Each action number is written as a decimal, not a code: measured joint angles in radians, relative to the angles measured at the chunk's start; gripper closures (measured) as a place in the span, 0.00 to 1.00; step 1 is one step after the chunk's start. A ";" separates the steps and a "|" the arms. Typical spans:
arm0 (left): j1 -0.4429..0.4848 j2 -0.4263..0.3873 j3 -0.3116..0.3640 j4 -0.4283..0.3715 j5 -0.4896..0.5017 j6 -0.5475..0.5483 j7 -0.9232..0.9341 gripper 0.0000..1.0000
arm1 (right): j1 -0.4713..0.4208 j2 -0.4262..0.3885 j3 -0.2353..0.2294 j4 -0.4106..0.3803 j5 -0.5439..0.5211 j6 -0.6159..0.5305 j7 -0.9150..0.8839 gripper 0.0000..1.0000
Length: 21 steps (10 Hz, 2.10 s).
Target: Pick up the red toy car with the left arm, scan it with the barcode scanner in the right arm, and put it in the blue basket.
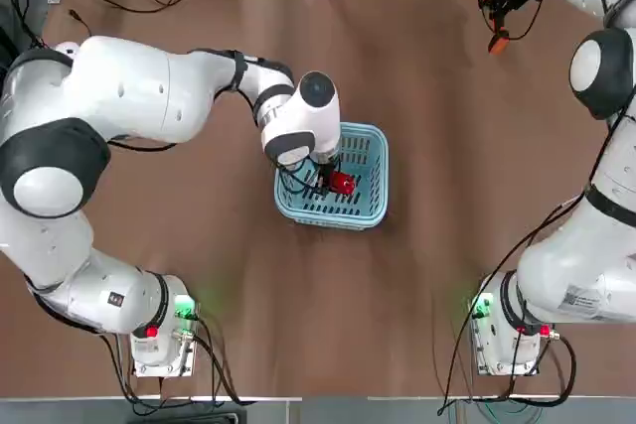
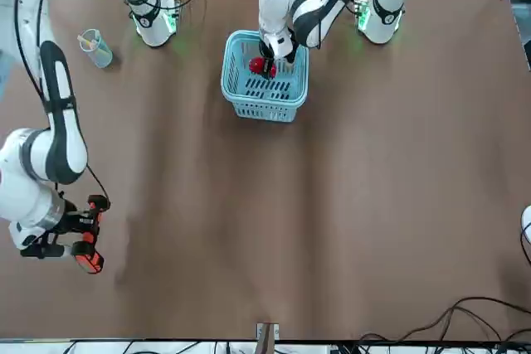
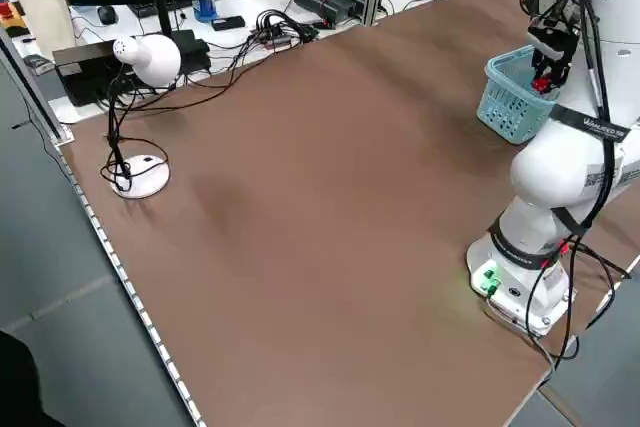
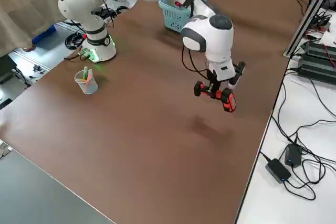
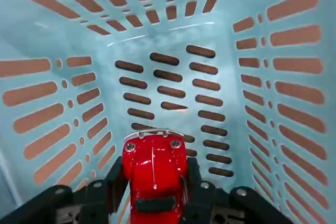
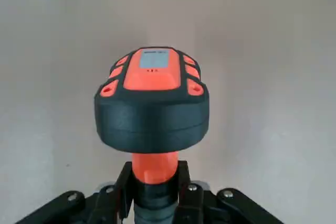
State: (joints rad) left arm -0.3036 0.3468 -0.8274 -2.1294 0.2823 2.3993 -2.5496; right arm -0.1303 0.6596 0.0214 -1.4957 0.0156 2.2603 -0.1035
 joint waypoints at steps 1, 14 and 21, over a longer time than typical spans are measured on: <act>-0.005 0.016 0.000 0.009 0.010 0.000 0.000 0.51 | 0.000 0.013 -0.001 -0.014 -0.001 0.030 0.000 0.63; -0.219 0.212 0.209 0.148 0.163 0.001 -0.002 0.51 | 0.000 0.085 -0.008 -0.073 -0.001 0.223 0.001 0.63; -0.219 0.222 0.213 0.152 0.174 0.000 -0.002 0.50 | -0.002 0.087 -0.012 -0.072 -0.001 0.214 0.002 0.06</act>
State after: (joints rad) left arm -0.5226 0.5693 -0.6141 -1.9778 0.4560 2.3997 -2.5517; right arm -0.1322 0.7462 0.0092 -1.5681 0.0146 2.4740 -0.1011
